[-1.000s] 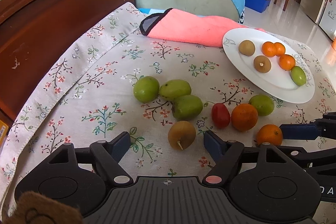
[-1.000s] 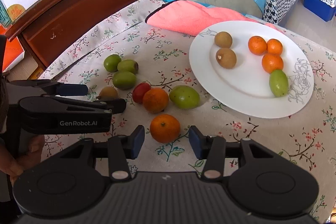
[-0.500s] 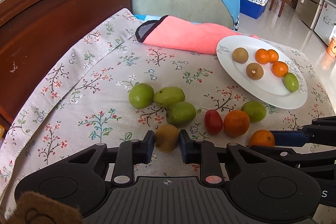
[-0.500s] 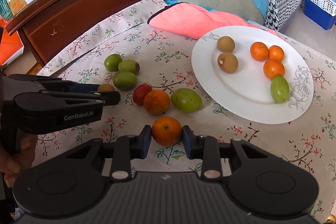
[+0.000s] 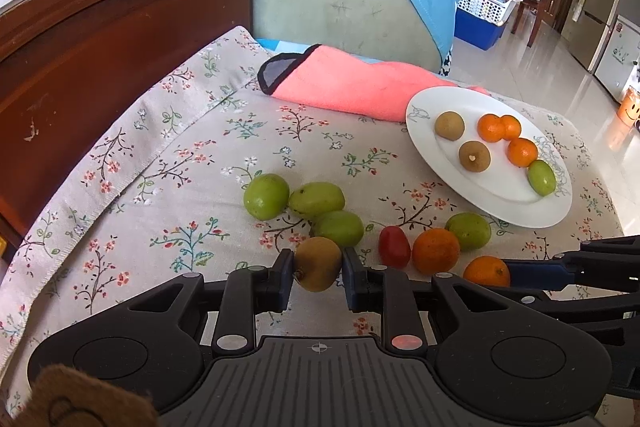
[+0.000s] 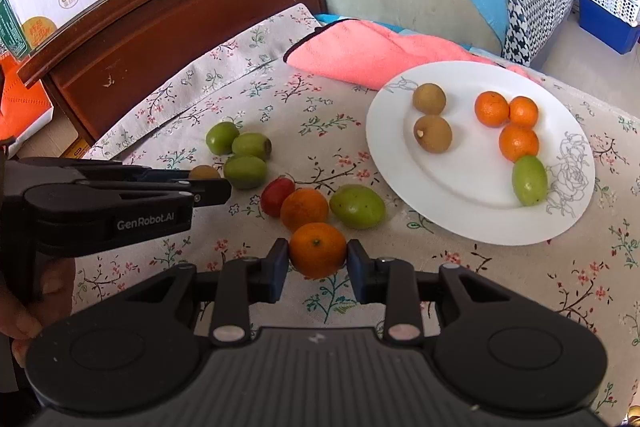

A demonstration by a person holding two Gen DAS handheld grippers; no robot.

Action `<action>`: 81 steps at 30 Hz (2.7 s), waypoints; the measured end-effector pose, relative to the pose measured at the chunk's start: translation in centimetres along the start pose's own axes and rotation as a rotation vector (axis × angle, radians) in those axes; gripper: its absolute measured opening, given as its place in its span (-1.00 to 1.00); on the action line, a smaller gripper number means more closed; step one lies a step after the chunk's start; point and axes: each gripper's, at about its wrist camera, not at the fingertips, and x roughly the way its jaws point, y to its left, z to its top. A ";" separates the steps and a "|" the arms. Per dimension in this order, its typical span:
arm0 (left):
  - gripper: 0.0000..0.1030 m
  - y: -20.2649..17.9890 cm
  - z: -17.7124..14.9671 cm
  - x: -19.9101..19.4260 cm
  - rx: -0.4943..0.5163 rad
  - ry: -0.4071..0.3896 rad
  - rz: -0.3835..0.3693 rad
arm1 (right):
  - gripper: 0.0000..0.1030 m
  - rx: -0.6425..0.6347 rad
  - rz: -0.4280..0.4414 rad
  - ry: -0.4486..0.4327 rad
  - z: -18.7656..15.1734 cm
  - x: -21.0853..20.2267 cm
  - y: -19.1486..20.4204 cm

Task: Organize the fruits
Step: 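Lower the kiwi onto the plate with the left tool while the right tool places the tangerine, then withdraw both open tools from the plate toward the remaining fruit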

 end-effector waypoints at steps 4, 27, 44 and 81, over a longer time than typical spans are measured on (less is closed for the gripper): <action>-0.55 0.0 0.2 -0.3 -0.006 -0.010 0.001 | -0.39 0.001 -0.001 -0.008 0.0 -0.2 0.0; -0.55 -4.0 4.0 -1.2 -0.020 -0.099 -0.088 | -0.38 0.265 -0.130 -0.200 3.7 -5.1 -7.1; -0.55 -10.2 4.1 2.2 0.088 -0.080 -0.180 | -0.38 0.565 -0.213 -0.220 3.0 -6.2 -13.0; 0.53 -9.7 5.8 0.6 0.044 -0.132 -0.110 | -0.30 0.680 -0.187 -0.226 2.8 -4.7 -13.9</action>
